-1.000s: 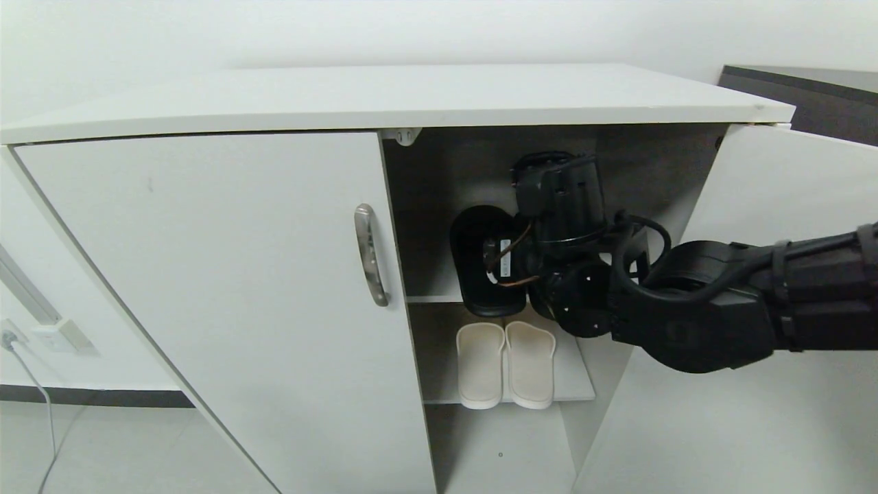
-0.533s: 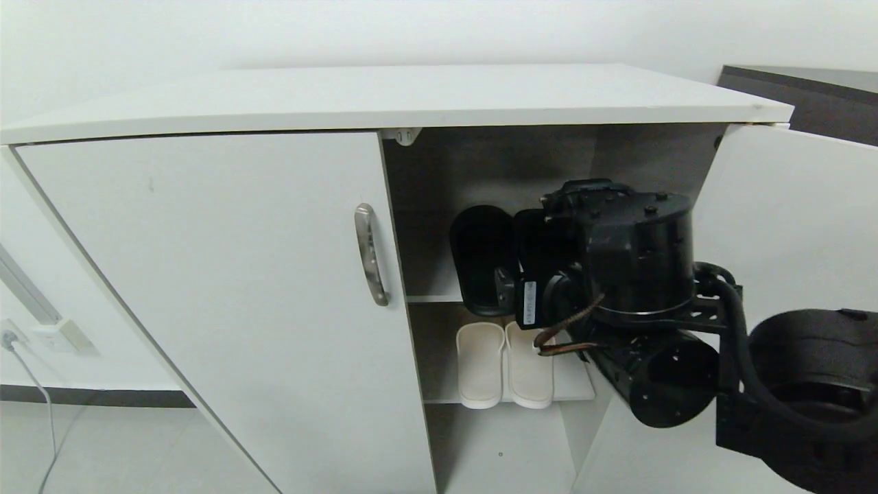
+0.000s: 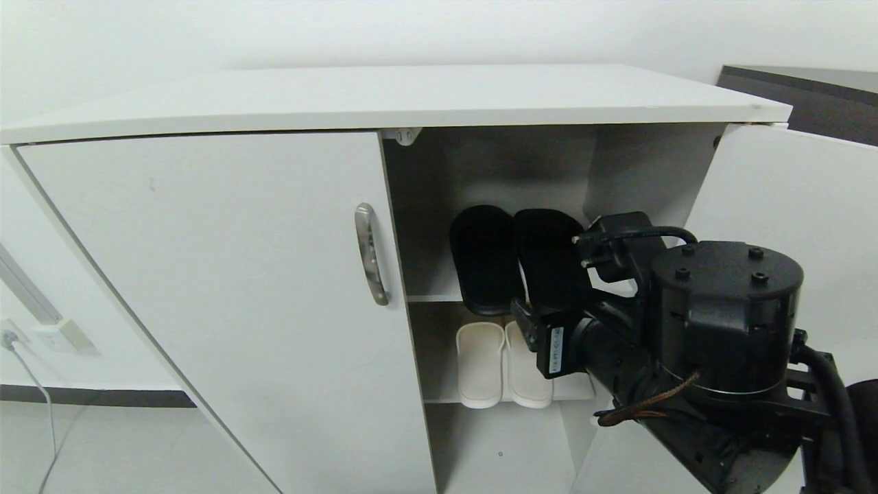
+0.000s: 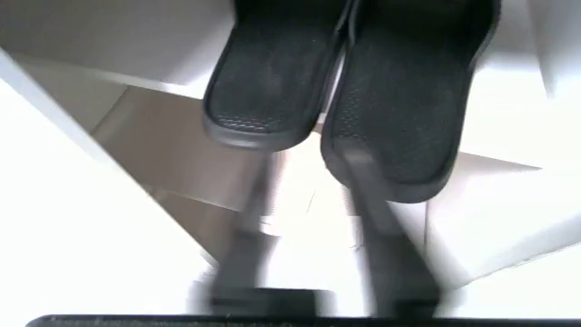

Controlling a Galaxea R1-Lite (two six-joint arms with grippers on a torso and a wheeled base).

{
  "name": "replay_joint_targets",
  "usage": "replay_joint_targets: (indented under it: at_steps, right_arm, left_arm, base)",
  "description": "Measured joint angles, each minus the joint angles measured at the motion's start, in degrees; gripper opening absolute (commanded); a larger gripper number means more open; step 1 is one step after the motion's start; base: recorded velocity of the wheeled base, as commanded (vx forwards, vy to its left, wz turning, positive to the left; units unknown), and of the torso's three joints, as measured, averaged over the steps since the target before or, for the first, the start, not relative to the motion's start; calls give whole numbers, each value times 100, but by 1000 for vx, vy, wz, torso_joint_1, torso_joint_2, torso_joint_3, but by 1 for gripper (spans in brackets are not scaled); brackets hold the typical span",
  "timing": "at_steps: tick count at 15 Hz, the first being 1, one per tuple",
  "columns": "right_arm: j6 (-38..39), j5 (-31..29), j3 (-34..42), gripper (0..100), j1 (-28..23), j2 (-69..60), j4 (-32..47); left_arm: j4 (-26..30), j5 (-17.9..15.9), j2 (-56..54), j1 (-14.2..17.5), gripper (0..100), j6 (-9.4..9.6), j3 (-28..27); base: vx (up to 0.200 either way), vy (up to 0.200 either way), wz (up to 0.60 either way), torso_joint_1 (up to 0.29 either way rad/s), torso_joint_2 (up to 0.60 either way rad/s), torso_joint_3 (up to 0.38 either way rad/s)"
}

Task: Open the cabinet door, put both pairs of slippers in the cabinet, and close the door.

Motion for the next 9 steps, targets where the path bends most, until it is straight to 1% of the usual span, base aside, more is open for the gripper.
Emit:
replay_joint_targets:
  at_steps: [8, 9]
  right_arm:
    - [-2, 12, 72, 0, 85, -21, -33]
    - [-2, 12, 74, 0, 85, -18, -33]
  left_arm:
    - [-2, 0, 0, 0, 0, -9, 2]
    - [-2, 0, 0, 0, 0, -6, 2]
  base:
    - [0, 0, 0, 0, 0, 0]
    - [-200, 0, 0, 7, 2, 2]
